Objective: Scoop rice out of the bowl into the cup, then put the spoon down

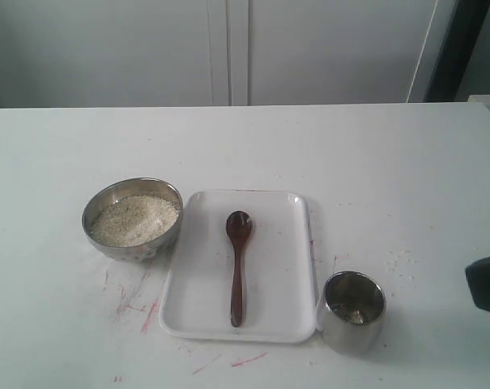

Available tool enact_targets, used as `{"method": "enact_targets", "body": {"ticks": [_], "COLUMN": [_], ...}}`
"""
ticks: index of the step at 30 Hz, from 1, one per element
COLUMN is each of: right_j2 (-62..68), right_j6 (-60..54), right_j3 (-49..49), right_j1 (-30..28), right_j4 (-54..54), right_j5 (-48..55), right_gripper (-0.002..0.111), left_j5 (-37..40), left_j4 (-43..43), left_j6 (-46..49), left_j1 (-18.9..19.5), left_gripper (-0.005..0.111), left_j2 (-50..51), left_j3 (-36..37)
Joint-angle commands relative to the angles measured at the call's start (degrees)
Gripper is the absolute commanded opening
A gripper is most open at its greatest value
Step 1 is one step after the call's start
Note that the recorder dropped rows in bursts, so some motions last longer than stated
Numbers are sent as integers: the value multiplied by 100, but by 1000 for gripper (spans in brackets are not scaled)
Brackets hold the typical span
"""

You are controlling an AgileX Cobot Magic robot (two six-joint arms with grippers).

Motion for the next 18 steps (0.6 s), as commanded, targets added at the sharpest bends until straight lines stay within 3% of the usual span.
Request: {"method": "enact_targets", "body": {"ticks": [1, 9, 15, 18], "right_j2": [-31, -57, -334, -520], "right_j6": [-130, -816, -1407, -1396], "right_j3": [30, 84, 974, 1458], "right_j1": [-27, -41, -1195, -1719], "right_j4": [-46, -1077, -1271, -1232], "right_j5": [-137, -755, -3787, -4759], "right_gripper": [0, 0, 0, 0], "left_j5": [-22, -22, -22, -22], "left_j4": [-59, -59, -59, -59], "left_j6": [-10, -10, -10, -10], "left_j1": [-6, -6, -6, -6], "left_gripper": [14, 14, 14, 14], "left_j2": [4, 4, 4, 4], "left_j3": [-36, -36, -36, -36]}}
